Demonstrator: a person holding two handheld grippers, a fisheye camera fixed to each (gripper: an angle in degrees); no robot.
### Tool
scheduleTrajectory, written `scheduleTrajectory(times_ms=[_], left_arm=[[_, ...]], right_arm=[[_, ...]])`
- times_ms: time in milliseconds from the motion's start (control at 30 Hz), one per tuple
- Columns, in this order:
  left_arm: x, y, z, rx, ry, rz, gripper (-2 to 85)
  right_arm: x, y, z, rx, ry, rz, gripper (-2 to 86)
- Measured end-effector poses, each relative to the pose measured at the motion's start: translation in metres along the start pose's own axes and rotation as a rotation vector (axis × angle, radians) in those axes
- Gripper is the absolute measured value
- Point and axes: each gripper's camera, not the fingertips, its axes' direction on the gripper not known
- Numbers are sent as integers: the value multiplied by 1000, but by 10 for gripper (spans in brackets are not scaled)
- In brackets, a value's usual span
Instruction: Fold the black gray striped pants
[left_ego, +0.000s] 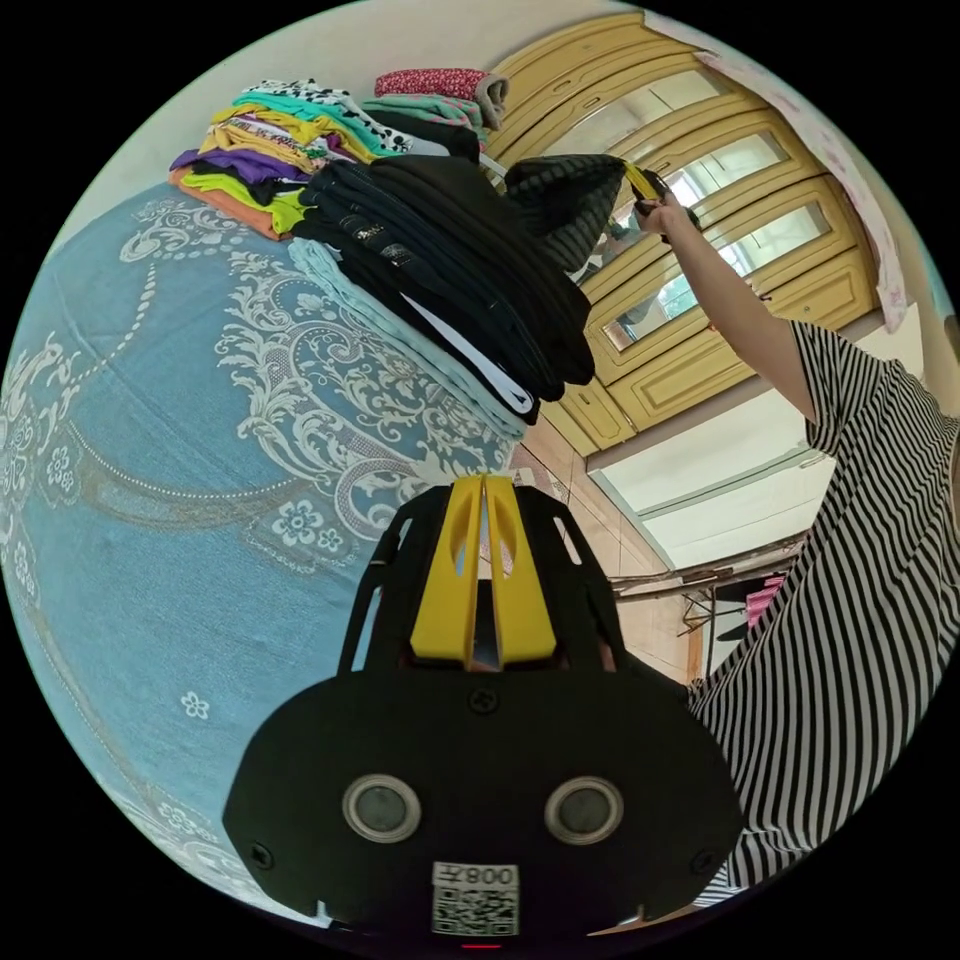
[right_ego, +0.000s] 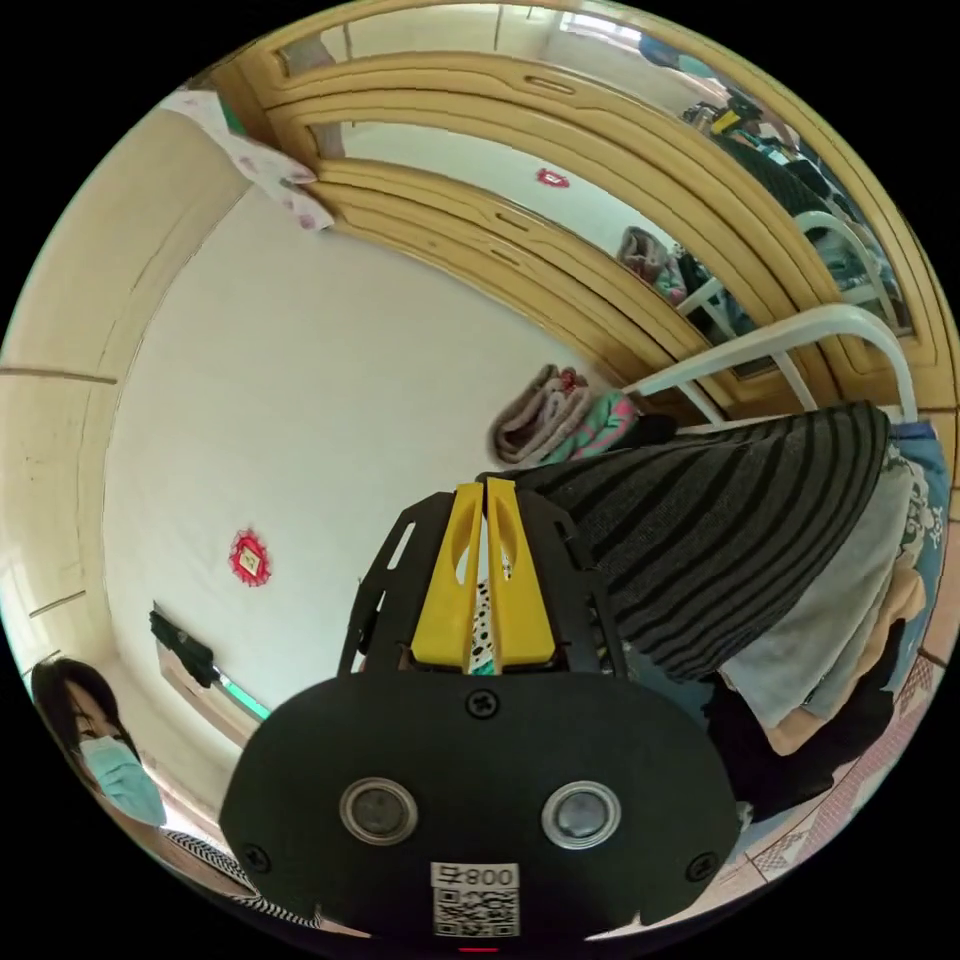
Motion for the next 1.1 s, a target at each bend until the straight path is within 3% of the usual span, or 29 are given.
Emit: scheduleTrajectory(times_ms=[200, 433, 600, 767, 900, 1033, 1100], left_arm=[[-21, 65, -2, 64, 11, -1, 3], [-51, 150, -25, 152, -49, 21, 6], [-82, 220, -73, 358, -93, 33, 21], [-108, 294, -138, 605, -109, 44, 87], [-131, 369, -200, 794, -171, 85, 140], [-163, 422, -223, 764, -246, 117, 166], [-204, 462, -225, 721, -162, 89, 168]], right_arm=[[-74, -12, 3, -26, -235, -43, -1], [-221, -19, 50, -99, -429, -149, -3], [-345, -3, 71, -130, -612, -230, -2], [-477, 56, 81, -235, -834, -322, -1], [-535, 121, 93, -334, -972, -289, -1], [-573, 208, 113, -463, -1055, -220, -2], [-577, 249, 125, -525, -1014, -178, -2]])
